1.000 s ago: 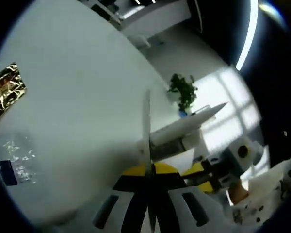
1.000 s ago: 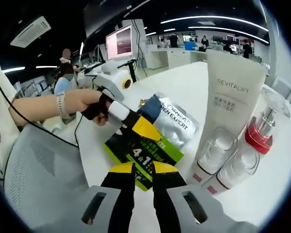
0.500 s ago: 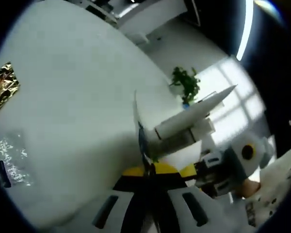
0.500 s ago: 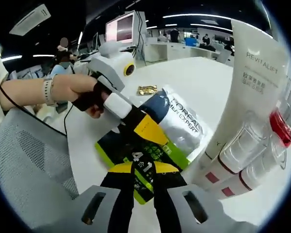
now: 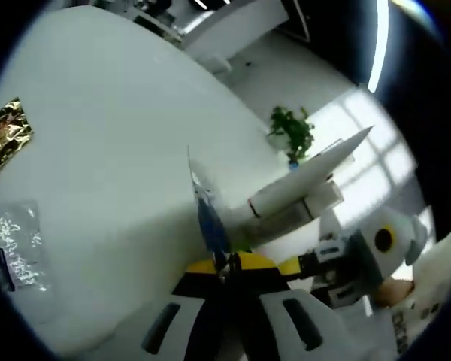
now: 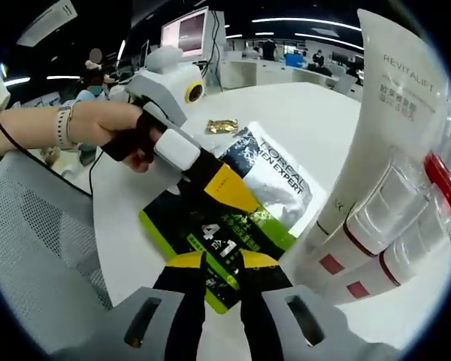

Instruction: Arrange the skincare products in the storage area until every visible bottle or jar stands upright without overlapping.

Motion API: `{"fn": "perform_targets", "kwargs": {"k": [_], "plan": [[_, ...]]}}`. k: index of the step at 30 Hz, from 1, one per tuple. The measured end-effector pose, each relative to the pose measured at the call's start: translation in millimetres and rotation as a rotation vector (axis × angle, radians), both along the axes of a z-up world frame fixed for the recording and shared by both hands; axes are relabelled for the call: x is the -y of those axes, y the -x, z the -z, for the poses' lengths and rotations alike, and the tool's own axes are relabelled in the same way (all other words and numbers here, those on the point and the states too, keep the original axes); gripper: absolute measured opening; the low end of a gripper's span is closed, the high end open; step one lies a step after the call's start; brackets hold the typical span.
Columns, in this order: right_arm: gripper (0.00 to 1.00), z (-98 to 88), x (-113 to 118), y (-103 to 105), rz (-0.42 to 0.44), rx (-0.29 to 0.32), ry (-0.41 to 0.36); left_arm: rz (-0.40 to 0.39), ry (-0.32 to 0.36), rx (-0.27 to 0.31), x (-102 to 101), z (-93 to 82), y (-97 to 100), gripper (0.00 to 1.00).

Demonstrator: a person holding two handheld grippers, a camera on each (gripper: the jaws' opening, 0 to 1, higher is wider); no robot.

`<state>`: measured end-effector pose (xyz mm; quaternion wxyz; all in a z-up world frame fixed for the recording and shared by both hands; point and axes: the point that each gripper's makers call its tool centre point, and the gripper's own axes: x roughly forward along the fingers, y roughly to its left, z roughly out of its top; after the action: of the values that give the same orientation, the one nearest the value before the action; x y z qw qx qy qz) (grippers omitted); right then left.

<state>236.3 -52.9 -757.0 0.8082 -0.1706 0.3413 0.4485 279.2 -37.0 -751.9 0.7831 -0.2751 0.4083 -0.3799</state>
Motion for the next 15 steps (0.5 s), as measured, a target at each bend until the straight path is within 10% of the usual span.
{"fn": "perform_targets", "kwargs": {"k": [7,15], "plan": [[0.2,5.3,3,2,-0.008,-0.008,0.028,0.025,-0.07,0.055,-3,4.8,-3.1,0.02],[0.21,6.6,3,2,-0.04,0.011,0.059,0.071,-0.262,0.273,-15,-4.7,-16.4,0.17]]}}
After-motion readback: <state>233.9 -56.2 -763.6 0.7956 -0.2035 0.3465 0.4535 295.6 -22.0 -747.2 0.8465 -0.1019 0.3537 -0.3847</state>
